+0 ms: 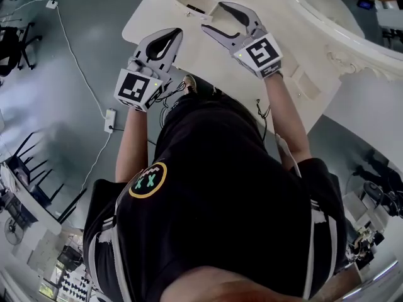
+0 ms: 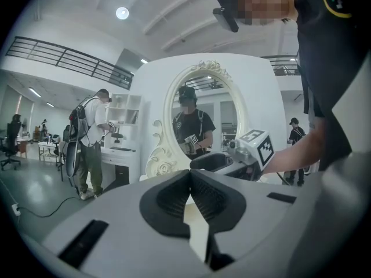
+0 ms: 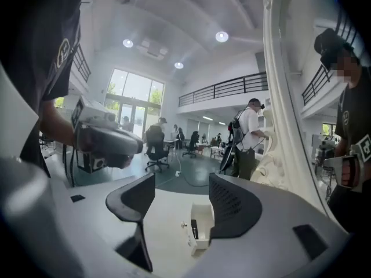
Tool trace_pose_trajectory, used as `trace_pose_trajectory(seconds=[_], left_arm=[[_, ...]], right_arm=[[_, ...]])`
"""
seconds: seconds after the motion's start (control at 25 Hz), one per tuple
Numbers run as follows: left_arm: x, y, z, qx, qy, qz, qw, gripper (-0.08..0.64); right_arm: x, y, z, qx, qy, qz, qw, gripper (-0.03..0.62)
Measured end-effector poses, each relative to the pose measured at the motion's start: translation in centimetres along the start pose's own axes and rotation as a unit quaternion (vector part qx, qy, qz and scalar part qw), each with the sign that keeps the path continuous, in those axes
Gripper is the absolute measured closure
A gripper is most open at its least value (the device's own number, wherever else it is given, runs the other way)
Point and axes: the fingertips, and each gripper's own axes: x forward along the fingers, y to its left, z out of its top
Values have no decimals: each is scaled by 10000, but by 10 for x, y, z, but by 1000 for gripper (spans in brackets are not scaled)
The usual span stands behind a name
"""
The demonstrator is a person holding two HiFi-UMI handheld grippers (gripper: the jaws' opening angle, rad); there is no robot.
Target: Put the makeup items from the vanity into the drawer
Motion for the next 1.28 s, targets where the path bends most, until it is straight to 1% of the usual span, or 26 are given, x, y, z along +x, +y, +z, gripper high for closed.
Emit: trace_pose_trajectory(seconds=[0.12, 0.2, 0.32, 0.52, 0.56, 0.6, 0.64, 0.68, 0.84, 1.0, 1.28], left_arm=[[5, -3, 5, 29, -61, -61, 10000, 540], [8, -5, 8, 59, -91, -115, 9999, 540], [10, -7, 13, 104, -135, -166, 9997, 540], [11, -11, 16, 129, -139, -247, 9995, 540], [11, -11, 16, 141, -135, -278, 9994, 540], [11, -12, 16, 147, -134, -298, 9994, 540], [11, -12, 16, 147, -137, -306, 9993, 540], [11, -12, 16, 146, -143, -307, 9993, 540], [10, -11, 18, 142, -176, -225, 9995, 540], [9, -12, 17, 121, -160, -256, 9995, 540], [9, -16, 18, 167, -126, -299, 9993, 540]], right_arm=[[-18, 14, 32, -117, -500, -37, 9987, 281], [-27, 22, 47, -130, -750, -84, 9971, 282], [-38, 30, 55, -60, -872, -146, 9961, 296], [-45, 34, 54, 1, -917, -240, 9955, 333], [-46, 33, 55, 0, -960, -305, 9949, 355], [-47, 31, 56, -16, -1024, -398, 9939, 417], [-48, 29, 58, -38, -1082, -494, 9929, 527], [-49, 28, 58, -56, -1114, -561, 9922, 572], [-50, 27, 58, -43, -1149, -637, 9913, 572], [-50, 27, 58, 30, -1170, -691, 9907, 572], [-51, 30, 61, 14, -1222, -623, 9905, 572]])
